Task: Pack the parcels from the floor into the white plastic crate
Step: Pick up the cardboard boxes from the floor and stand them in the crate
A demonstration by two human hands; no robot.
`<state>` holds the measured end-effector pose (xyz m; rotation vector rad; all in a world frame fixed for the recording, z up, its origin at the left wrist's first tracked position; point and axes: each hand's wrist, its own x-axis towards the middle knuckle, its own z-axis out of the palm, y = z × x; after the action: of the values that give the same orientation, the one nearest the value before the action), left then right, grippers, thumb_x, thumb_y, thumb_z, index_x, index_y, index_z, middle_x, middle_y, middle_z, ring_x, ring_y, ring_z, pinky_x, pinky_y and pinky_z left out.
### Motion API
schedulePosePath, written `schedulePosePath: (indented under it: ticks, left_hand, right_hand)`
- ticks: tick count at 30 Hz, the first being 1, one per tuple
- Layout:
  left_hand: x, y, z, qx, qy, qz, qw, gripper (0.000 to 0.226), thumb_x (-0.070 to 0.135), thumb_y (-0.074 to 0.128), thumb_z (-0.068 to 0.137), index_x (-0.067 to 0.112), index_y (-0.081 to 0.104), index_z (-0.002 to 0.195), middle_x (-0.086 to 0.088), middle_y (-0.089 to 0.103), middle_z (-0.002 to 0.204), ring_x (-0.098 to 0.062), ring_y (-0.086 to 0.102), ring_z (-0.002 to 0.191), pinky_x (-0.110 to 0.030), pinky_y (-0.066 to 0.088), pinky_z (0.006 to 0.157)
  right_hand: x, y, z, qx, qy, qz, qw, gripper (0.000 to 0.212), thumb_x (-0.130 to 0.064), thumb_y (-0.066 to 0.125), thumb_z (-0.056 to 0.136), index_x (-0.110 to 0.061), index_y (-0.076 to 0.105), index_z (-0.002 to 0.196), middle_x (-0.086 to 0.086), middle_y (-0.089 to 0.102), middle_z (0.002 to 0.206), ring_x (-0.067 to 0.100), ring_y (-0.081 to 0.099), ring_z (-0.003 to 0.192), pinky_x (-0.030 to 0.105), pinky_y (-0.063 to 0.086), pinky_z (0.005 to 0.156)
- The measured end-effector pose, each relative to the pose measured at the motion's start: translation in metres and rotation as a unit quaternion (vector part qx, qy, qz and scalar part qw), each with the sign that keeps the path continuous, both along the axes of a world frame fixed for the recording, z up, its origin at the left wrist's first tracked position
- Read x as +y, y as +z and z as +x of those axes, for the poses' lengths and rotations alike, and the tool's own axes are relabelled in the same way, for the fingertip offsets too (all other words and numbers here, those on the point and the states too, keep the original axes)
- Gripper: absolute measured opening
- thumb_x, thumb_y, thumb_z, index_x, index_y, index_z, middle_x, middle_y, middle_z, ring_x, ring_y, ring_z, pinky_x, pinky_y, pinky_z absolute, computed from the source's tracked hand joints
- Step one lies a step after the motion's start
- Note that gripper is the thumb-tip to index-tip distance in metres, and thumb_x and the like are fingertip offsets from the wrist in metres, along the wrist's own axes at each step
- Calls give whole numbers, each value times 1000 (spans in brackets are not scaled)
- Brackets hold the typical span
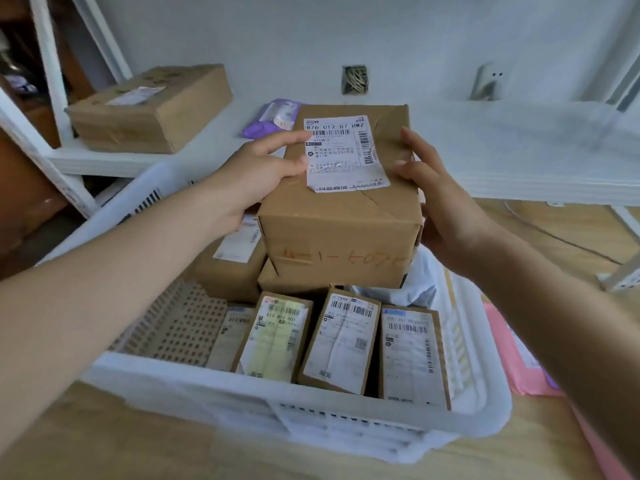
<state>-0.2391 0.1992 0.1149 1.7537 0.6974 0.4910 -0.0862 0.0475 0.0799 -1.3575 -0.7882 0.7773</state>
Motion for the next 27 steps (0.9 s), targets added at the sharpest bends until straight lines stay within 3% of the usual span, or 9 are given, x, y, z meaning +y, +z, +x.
schedulePosePath:
  ticks: [2,5,8,12,16,21,23,25,27]
  left_hand:
    - [17,-4,-22,12,33,2,999,25,20,61,89,43,64,97,11,74,86,-6,70,73,-20,52,67]
    - [54,-13,-53,25,47,11,999,25,22,61,88,46,65,95,8,74,91,-10,70,80,-27,51,76]
    - [100,-24,-80,55,35,19,998,25,25,61,88,49,65,95,13,74,90,-8,70,81,-27,52,73]
    - [164,-41,-112,75,40,48,995,27,26,60,89,52,63,92,12,69,101,-11,67,89,-29,50,81]
    - [211,-54,-146,156,13,53,986,22,28,58,90,50,61,94,19,67,79,-1,66,66,-18,49,62]
    - [235,-70,-168,273,-92,7,958,33,25,53,93,53,50,110,9,64,95,-14,64,83,-27,48,69]
    - [242,-73,-165,283,-114,21,952,41,21,51,93,54,43,117,13,60,79,-12,59,69,-24,42,57]
    - [251,-74,-167,287,-131,24,949,44,19,54,91,58,41,109,8,60,60,-11,55,49,-20,37,44]
    - [255,-78,-174,293,-163,-2,942,48,19,59,89,61,40,104,8,68,80,-10,58,51,-21,39,46]
  right_hand:
    - [22,-4,-12,-11,25,-10,1000,35,-34,50,86,-65,49,102,-19,66,90,2,65,66,20,49,54]
    - [62,-14,-36,-26,57,-28,998,35,-32,54,85,-65,50,96,-23,70,79,0,68,75,30,51,75]
    - [105,-30,-60,-21,69,-42,997,36,-32,58,83,-62,50,102,-15,70,92,8,66,89,33,49,83]
    - [168,-45,-97,-10,61,-56,997,37,-29,56,86,-56,50,110,-12,67,97,11,64,88,29,51,79]
    - [207,-57,-126,-22,64,-109,992,31,-33,56,84,-51,55,109,-5,66,94,14,63,74,25,52,62]
    - [224,-67,-149,-40,82,-184,979,28,-34,58,83,-49,57,106,-10,65,87,5,63,63,18,50,52]
    - [232,-71,-156,-45,84,-189,977,33,-31,59,84,-48,53,111,-5,66,93,4,66,70,15,50,53]
    - [233,-74,-162,-62,89,-180,978,37,-29,62,82,-51,51,111,1,62,101,5,67,81,13,51,56]
    - [228,-76,-164,-84,105,-179,975,40,-29,68,78,-53,52,106,4,55,104,11,63,91,17,54,64]
